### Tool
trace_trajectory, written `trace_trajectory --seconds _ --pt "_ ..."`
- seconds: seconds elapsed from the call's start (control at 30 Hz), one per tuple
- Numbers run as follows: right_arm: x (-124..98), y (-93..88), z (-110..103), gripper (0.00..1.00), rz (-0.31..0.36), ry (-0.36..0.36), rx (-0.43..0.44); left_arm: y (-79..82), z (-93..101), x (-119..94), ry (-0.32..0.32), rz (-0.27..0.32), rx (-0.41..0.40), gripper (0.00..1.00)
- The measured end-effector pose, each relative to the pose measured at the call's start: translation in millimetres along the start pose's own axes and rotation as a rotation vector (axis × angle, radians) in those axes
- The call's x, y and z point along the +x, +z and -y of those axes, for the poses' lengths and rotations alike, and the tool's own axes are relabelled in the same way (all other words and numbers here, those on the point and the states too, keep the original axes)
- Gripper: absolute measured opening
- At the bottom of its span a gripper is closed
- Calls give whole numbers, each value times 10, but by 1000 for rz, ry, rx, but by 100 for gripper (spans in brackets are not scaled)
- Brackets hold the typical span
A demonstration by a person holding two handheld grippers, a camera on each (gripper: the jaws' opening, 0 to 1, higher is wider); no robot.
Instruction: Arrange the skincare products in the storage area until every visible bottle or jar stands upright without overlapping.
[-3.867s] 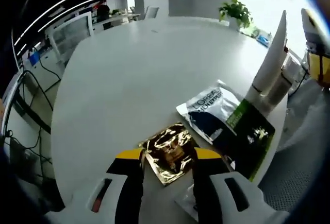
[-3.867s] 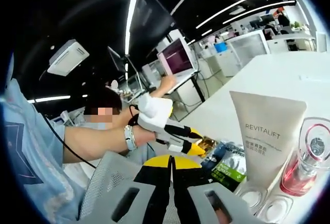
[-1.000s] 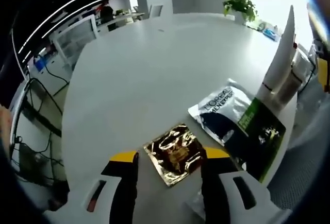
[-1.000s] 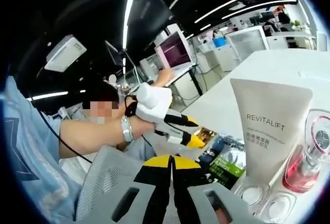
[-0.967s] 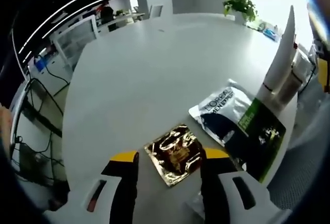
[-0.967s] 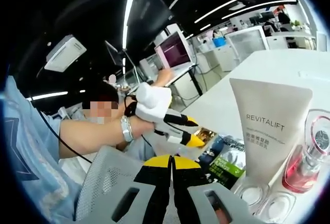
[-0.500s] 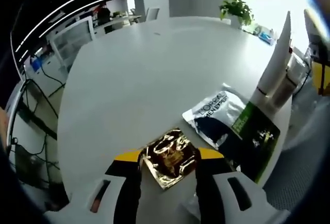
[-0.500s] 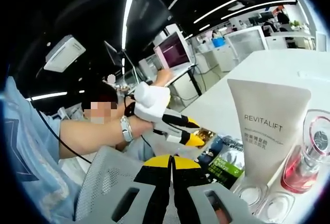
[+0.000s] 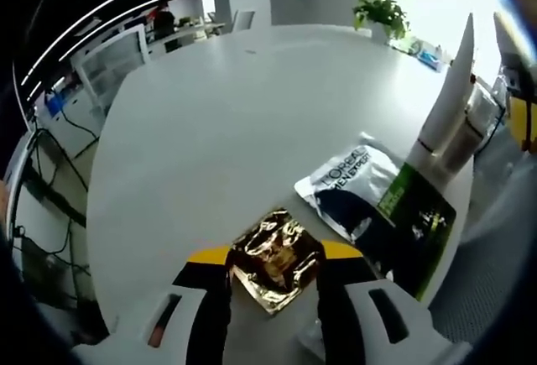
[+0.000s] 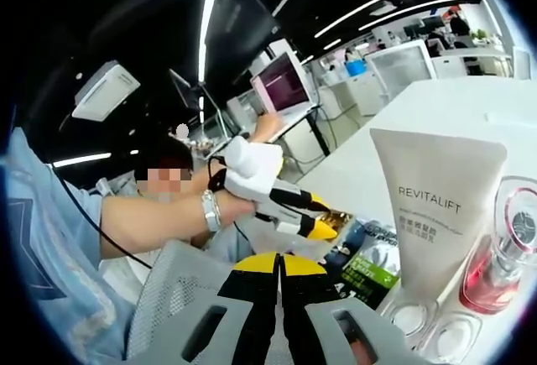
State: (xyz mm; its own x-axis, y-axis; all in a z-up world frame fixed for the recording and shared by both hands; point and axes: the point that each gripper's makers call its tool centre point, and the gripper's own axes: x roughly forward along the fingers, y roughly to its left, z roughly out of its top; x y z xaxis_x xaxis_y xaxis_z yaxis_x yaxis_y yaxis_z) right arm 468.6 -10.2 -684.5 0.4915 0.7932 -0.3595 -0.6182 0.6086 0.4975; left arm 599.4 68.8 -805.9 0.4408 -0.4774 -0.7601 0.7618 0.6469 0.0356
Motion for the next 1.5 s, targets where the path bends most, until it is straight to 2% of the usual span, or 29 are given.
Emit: trace_trajectory --seconds 0.17,0.27,0.53,0.67,0.73,0.8,0.87,0.97,1.1,1.2,1.23,1.27,1.33,1.4,1.43,1.5 --pt "0 0 4 0 0 0 5 7 7 4 -16 -1 19 39" --pt "1 1 -1 0 0 1 6 6 10 -4 -19 -21 14 41" --pt "-3 13 2 0 5 1 5 130 -18 -64 -4 20 17 43" --pt "-2 8 -23 0 1 8 -24 220 -50 -213 19 20 14 43" --pt "-18 27 -47 0 3 10 -81 264 -42 -345 37 23 0 44" --pt "-44 59 -69 0 10 8 -156 370 -19 -459 66 92 8 46" --pt "-91 119 -129 0 30 17 -241 459 67 -553 50 158 -9 47" --pt "-147 158 -201 0 42 31 -333 530 122 -676 46 197 -43 47" --pt "-254 231 -267 0 56 50 -372 600 117 -833 87 245 -71 46" --pt "-503 352 -321 0 112 81 -376 577 72 -948 142 268 -100 46" --pt "-653 366 -292 0 119 77 -377 578 66 -988 153 278 -113 45" --pt "-755 392 -259 0 132 63 -381 605 52 -1070 176 315 -136 45" --pt "-1042 498 -112 0 172 -14 -406 644 59 -1234 208 390 -151 45" --pt "-1365 637 76 0 237 -121 -396 623 69 -1366 224 433 -190 45" --pt "-1566 735 220 0 293 -208 -370 607 74 -1461 238 472 -229 45" --pt "-1874 846 449 4 391 -329 -337 580 82 -1597 265 538 -283 45"
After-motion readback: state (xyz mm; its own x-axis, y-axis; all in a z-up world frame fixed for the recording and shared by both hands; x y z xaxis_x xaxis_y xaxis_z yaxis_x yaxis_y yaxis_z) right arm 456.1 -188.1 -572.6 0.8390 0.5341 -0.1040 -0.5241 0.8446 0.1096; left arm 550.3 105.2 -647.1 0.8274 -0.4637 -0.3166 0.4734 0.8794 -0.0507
